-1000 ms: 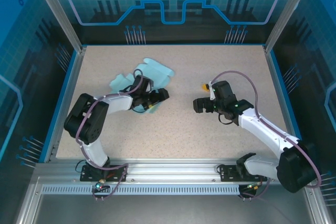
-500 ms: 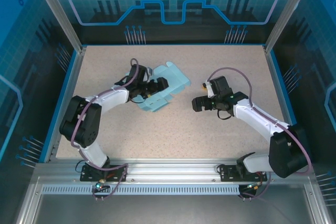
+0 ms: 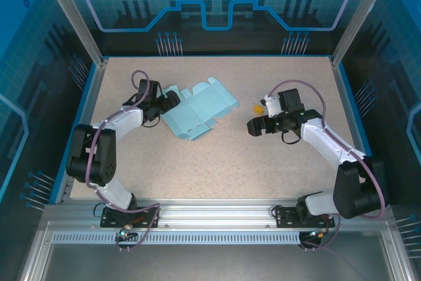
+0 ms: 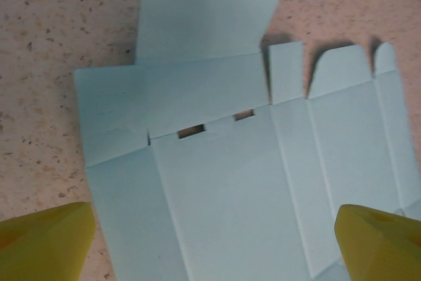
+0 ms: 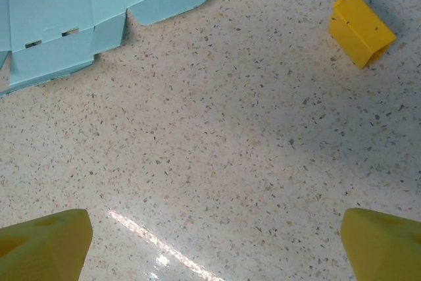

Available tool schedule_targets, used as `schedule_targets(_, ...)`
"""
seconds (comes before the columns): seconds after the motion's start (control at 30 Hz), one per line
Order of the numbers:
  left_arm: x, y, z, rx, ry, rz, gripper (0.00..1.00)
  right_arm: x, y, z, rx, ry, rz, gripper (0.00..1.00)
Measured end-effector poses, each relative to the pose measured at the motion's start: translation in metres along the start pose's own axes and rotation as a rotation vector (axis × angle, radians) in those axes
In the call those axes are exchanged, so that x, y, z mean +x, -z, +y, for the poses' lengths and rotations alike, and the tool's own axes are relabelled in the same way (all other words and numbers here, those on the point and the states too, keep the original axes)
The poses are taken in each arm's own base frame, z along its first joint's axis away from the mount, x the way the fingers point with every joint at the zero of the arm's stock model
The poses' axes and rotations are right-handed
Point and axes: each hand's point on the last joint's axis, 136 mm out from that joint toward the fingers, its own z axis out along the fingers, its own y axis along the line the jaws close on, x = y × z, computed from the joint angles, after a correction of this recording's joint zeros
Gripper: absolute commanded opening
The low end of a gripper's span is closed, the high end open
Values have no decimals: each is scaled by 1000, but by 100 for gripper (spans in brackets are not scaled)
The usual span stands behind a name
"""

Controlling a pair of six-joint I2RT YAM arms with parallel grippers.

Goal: Fold the paper box

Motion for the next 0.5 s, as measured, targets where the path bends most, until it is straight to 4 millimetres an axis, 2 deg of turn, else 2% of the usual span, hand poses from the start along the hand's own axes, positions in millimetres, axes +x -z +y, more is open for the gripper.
schedule_targets(0.13,16,-19,12,-35,7,56,90,1,4,-3,4,-2,-9,98)
schedule_targets(0.2,20,-22,13,-36,6,70,89,0,5,-5,5,-7,-15,98)
schedule_targets(0.37,25,-22,5,-8,7,86,85,-2,7,-8,5,-18,-23,98)
schedule_targets(0.5,38,-22,-8,28,0,121,84,-4,11,-10,7,-22,-35,98)
